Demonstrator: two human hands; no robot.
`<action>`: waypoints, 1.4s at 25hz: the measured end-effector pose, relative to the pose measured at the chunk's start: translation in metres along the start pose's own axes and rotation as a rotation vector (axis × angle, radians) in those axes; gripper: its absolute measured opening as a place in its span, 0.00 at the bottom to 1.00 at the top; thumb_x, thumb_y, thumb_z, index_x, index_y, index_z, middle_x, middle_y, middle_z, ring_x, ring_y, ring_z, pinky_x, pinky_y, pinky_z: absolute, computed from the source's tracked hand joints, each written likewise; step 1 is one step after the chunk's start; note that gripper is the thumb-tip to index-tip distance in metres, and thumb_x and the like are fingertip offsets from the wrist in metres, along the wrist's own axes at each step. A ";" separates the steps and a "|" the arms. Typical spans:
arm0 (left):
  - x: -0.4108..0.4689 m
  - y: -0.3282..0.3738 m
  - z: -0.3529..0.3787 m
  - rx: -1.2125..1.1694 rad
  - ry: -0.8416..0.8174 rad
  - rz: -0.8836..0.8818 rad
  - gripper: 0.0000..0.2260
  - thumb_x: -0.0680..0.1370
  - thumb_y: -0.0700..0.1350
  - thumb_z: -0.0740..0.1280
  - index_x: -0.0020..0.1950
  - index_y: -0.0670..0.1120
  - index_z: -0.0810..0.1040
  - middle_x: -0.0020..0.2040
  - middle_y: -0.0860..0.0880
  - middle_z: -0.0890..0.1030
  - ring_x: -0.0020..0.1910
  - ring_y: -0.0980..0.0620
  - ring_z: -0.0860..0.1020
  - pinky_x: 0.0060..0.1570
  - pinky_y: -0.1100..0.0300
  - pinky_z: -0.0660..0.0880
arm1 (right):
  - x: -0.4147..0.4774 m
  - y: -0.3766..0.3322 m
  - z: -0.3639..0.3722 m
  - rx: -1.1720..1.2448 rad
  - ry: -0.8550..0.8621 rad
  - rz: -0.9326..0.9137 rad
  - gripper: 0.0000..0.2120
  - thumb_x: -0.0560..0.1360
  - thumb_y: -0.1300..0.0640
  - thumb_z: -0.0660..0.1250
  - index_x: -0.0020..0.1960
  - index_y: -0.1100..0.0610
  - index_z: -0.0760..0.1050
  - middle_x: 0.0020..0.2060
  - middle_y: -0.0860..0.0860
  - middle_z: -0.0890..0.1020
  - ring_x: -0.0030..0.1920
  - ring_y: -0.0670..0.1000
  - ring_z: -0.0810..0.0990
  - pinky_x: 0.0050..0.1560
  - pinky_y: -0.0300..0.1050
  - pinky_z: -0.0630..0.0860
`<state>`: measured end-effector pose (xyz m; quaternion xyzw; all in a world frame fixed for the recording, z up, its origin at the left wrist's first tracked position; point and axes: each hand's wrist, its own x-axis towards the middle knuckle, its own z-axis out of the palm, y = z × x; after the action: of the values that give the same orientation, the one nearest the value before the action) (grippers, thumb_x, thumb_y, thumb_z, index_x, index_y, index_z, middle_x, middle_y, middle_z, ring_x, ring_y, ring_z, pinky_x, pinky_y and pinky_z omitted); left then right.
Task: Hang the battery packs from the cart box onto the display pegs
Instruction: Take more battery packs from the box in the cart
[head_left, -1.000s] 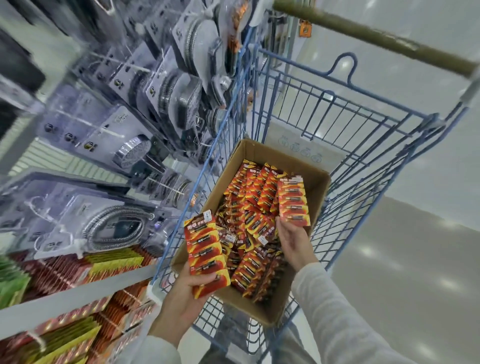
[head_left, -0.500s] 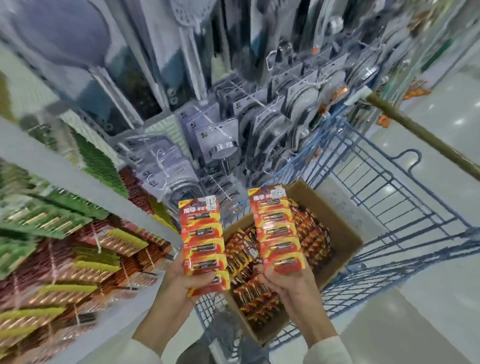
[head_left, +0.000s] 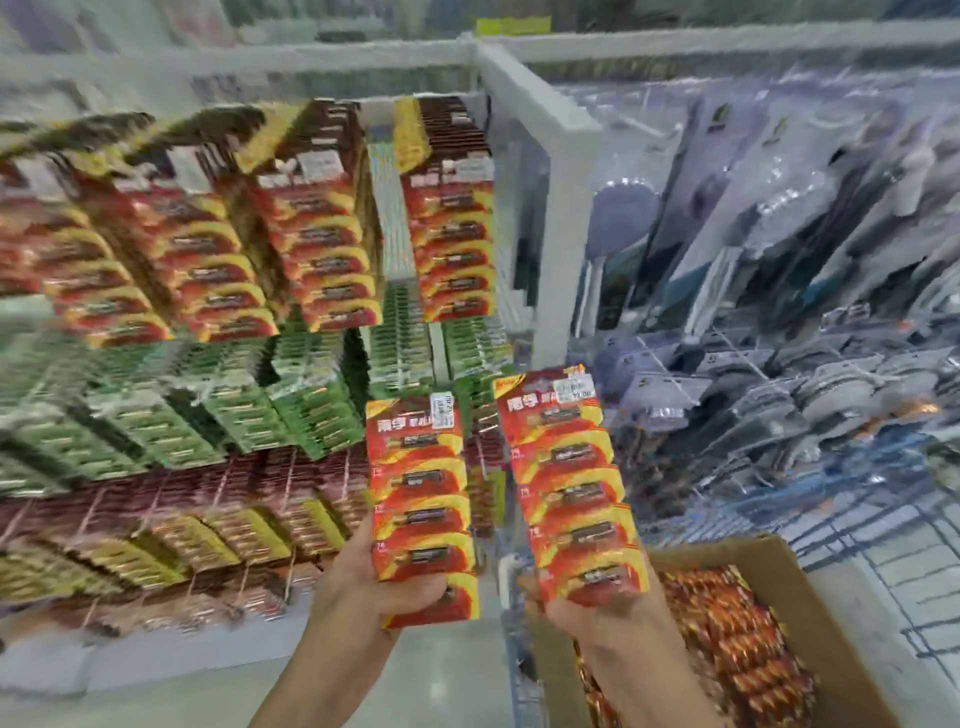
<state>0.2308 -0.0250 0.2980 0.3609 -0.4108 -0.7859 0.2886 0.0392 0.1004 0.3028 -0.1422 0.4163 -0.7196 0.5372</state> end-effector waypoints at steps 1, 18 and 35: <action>-0.007 0.010 -0.019 -0.006 -0.004 0.029 0.47 0.50 0.34 0.85 0.69 0.40 0.77 0.54 0.35 0.84 0.50 0.37 0.85 0.41 0.50 0.82 | 0.003 0.010 0.021 -0.010 -0.017 -0.013 0.51 0.36 0.62 0.90 0.56 0.66 0.73 0.37 0.64 0.83 0.35 0.63 0.85 0.34 0.53 0.83; -0.057 0.168 -0.183 -0.064 0.150 0.319 0.26 0.72 0.40 0.76 0.70 0.50 0.77 0.59 0.41 0.86 0.56 0.39 0.85 0.44 0.48 0.84 | 0.044 0.091 0.233 0.014 0.015 -0.050 0.35 0.57 0.58 0.76 0.65 0.58 0.77 0.47 0.65 0.85 0.37 0.65 0.86 0.30 0.51 0.83; 0.002 0.239 -0.193 0.054 0.200 0.492 0.20 0.75 0.43 0.72 0.67 0.47 0.79 0.57 0.44 0.87 0.53 0.44 0.87 0.42 0.54 0.84 | 0.086 0.071 0.241 0.017 -0.042 -0.011 0.33 0.66 0.55 0.74 0.70 0.58 0.74 0.44 0.62 0.87 0.36 0.64 0.87 0.30 0.51 0.83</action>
<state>0.4224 -0.2296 0.4240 0.3337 -0.4765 -0.6413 0.5004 0.2100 -0.0893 0.3767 -0.1550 0.3982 -0.7228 0.5431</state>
